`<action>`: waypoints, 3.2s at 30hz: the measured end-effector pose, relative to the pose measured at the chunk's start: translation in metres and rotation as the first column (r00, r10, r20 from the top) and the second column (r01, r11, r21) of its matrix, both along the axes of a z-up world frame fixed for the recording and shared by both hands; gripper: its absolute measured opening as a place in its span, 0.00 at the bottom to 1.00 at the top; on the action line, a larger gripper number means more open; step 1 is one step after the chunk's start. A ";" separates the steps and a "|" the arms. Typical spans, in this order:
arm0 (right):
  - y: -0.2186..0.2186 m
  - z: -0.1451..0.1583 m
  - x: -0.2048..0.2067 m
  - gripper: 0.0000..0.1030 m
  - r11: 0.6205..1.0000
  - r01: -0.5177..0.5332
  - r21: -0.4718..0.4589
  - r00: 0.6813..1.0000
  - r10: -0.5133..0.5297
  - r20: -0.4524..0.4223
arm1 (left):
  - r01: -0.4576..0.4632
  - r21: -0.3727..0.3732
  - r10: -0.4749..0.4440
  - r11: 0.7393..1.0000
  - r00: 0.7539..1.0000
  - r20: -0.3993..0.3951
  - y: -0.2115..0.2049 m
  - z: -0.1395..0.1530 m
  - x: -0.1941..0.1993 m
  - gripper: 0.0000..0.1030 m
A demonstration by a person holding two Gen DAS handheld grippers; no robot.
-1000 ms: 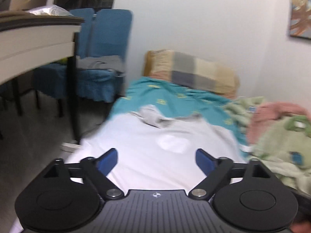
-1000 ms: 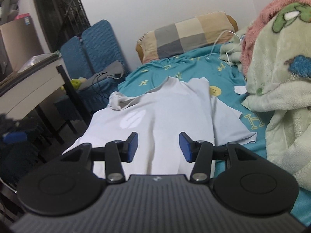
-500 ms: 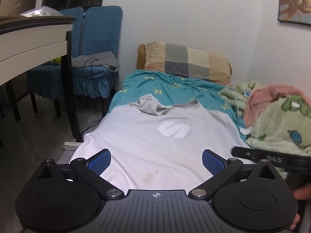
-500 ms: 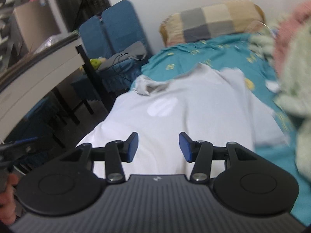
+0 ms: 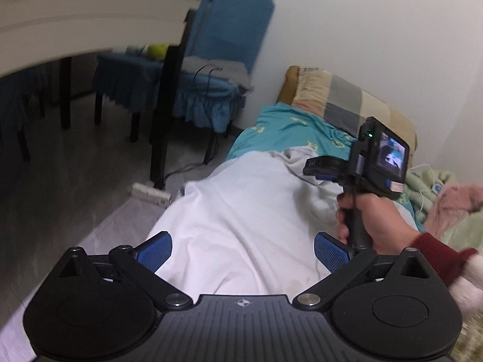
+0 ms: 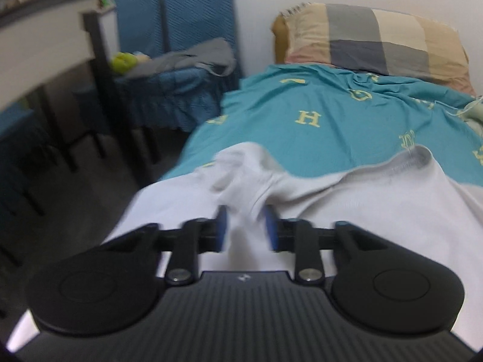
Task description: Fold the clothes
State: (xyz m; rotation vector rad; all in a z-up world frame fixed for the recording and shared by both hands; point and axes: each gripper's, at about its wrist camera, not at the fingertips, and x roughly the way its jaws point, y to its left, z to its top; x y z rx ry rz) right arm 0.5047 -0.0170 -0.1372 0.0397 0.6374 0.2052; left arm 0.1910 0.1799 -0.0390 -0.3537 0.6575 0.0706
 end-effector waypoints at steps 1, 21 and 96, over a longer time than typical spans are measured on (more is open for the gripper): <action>0.002 -0.004 0.012 0.11 1.000 0.024 -0.017 1.000 -0.024 0.002 | -0.002 -0.019 0.002 1.000 1.000 -0.014 0.001 -0.005 0.002 0.99; -0.044 0.037 -0.001 0.51 0.995 0.057 0.088 0.998 -0.060 0.033 | 0.010 0.073 -0.007 0.997 0.999 -0.040 -0.024 -0.029 0.021 0.98; -0.296 0.041 -0.128 0.07 0.793 0.605 0.070 0.760 -0.601 0.248 | 0.033 -0.141 -0.049 0.990 0.993 -0.110 -0.058 -0.040 0.021 0.98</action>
